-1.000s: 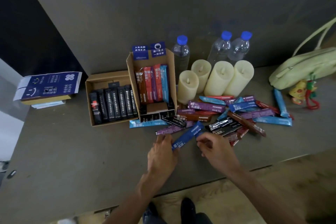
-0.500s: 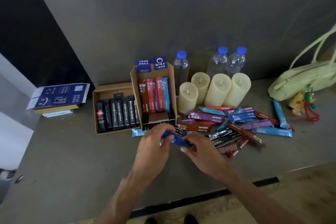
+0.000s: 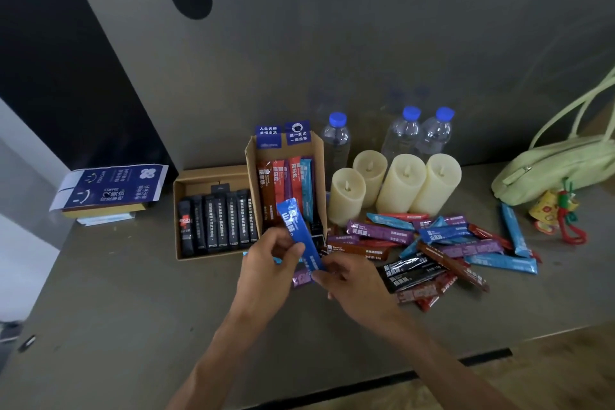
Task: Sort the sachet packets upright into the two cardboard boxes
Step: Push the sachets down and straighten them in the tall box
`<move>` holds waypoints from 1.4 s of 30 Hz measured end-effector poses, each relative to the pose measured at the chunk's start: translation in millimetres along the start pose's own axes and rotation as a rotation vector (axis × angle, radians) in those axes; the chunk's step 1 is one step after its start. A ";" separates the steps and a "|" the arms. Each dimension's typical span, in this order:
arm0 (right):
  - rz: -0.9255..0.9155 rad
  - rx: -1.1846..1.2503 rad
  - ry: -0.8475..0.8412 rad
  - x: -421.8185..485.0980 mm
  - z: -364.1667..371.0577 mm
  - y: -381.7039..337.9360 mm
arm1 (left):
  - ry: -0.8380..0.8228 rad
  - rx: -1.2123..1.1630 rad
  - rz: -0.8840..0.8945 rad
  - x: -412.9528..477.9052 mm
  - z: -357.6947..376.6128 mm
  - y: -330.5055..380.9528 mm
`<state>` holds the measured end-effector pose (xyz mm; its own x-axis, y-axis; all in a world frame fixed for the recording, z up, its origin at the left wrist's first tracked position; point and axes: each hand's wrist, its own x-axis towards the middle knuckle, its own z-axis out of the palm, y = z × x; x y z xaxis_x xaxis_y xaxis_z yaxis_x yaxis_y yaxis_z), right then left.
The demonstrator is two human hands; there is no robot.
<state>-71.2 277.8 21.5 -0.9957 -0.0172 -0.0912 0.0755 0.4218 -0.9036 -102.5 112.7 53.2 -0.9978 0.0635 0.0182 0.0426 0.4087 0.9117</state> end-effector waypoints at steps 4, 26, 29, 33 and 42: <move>0.031 0.016 0.014 8.4 1.5 3.2 | -0.050 0.016 -0.030 3.7 4.9 -3.2; 0.060 -0.183 0.146 64.3 -8.1 26.3 | 0.092 0.363 -0.139 117.6 49.8 -6.5; 0.064 -0.191 0.142 65.7 -8.3 27.0 | 0.079 0.418 -0.107 119.4 50.0 -10.1; 0.050 -0.184 0.134 67.2 -8.5 28.5 | 0.065 0.436 -0.051 119.6 49.2 -13.8; 0.052 -0.179 0.129 67.7 -8.4 32.0 | 0.049 0.424 -0.083 124.2 48.0 -10.4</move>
<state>-136.6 297.8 -10.1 -0.9902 0.1204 -0.0714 0.1281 0.5732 -0.8094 -224.5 160.1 26.4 -0.9995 -0.0245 -0.0197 -0.0314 0.7490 0.6618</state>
